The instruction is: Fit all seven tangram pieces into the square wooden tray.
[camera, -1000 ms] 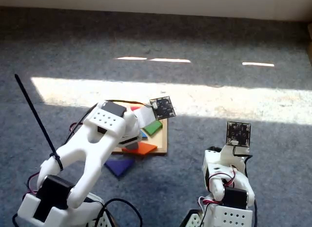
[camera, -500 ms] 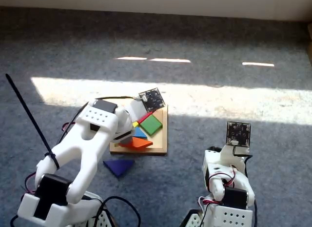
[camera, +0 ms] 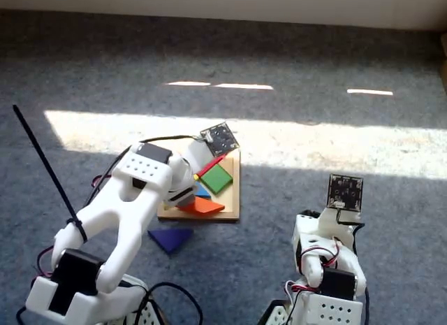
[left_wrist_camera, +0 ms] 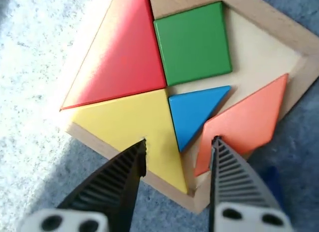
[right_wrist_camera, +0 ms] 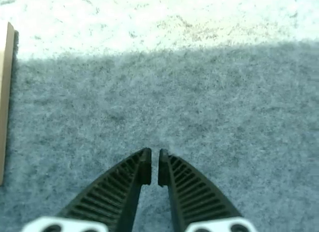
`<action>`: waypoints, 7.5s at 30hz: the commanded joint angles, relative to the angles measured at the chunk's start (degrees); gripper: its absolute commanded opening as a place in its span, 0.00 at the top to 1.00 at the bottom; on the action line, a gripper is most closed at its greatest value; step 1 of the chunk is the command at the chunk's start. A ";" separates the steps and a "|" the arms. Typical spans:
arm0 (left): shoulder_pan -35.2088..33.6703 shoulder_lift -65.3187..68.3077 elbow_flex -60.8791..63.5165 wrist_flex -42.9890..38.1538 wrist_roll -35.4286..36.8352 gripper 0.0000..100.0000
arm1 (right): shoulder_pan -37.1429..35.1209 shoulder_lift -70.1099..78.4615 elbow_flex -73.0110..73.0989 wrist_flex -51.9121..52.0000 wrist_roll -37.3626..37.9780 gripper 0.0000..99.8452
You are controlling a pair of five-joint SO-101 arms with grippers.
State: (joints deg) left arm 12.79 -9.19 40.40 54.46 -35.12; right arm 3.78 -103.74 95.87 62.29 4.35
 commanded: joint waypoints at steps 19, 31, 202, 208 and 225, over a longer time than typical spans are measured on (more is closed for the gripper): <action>11.03 -0.92 -7.43 7.03 16.53 0.79 | 0.75 -0.48 8.04 -1.27 -0.26 0.96; -0.13 -0.84 4.26 -6.24 15.56 0.78 | 0.75 -0.48 8.04 -1.27 -0.26 0.96; 4.79 -17.45 22.02 6.15 -5.01 0.76 | 0.75 -0.48 8.04 -1.27 -0.26 0.96; 4.79 -12.00 18.42 6.42 -2.81 0.77 | 0.75 -0.48 8.04 -1.27 -0.26 0.96; 4.97 -11.91 18.24 9.05 -2.64 0.86 | 0.75 -0.48 8.04 -1.27 -0.26 0.96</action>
State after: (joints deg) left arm 17.01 -20.18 60.79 61.85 -38.55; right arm 3.96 -103.74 95.87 62.29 4.26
